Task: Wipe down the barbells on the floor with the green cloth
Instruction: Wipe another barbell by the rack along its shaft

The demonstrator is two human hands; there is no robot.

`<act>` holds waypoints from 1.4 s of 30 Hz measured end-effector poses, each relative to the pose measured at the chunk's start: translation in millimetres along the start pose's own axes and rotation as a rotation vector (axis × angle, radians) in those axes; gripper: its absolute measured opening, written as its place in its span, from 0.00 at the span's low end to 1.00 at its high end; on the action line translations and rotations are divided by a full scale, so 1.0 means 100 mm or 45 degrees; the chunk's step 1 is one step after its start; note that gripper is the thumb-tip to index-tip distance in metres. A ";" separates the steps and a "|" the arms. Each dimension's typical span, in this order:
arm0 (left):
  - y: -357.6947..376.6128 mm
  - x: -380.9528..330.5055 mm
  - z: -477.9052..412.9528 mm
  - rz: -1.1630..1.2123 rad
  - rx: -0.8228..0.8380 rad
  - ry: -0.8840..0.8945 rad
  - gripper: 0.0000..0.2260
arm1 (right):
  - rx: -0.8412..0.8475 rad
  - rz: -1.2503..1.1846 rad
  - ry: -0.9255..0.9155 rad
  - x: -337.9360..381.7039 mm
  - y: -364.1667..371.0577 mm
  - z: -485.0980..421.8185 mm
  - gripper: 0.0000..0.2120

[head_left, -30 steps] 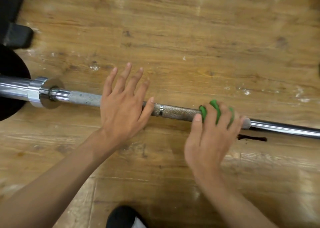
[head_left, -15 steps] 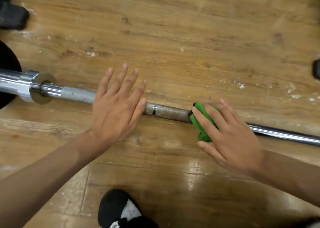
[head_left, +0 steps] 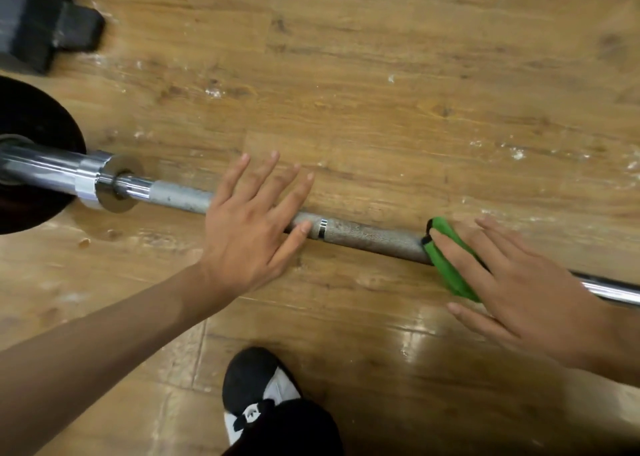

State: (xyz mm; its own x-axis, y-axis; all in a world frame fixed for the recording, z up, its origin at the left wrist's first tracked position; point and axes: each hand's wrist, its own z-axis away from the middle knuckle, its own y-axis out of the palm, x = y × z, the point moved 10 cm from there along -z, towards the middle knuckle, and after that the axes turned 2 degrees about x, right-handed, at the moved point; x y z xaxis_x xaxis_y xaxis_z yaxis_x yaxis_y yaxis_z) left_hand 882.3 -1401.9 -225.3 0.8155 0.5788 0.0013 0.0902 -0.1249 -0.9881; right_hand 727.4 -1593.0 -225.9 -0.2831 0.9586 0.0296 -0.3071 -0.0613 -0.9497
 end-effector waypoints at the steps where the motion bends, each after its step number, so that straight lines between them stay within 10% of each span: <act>1: -0.02 -0.01 0.03 -0.003 -0.028 -0.003 0.25 | -0.019 -0.012 -0.005 0.06 -0.01 -0.03 0.37; 10: -0.07 -0.09 0.32 0.060 -0.021 0.030 0.25 | -0.150 -0.136 -0.055 0.96 -0.15 -0.78 0.36; 18: -0.17 -0.21 0.53 0.082 -0.299 0.052 0.23 | -0.099 -0.099 -0.016 0.19 0.08 0.41 0.37; 26: -0.16 -0.20 0.52 0.059 -0.323 0.054 0.25 | -0.240 -0.072 0.030 1.10 -0.06 -0.73 0.37; 35: -0.08 -0.09 0.19 -0.057 -0.348 -0.010 0.26 | -0.164 0.087 -0.067 0.14 0.07 0.16 0.36; 42: -0.03 0.10 -0.30 -0.086 -0.223 -0.054 0.25 | -0.399 0.037 0.219 0.38 -0.32 -0.99 0.34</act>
State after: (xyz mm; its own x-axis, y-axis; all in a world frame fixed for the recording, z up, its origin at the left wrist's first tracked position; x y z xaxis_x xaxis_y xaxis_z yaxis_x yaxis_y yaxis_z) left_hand 907.9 -1419.9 -217.7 0.7795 0.6238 0.0568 0.2454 -0.2206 -0.9440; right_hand 815.9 -1526.9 -225.1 -0.1227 0.9921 -0.0265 0.0004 -0.0266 -0.9996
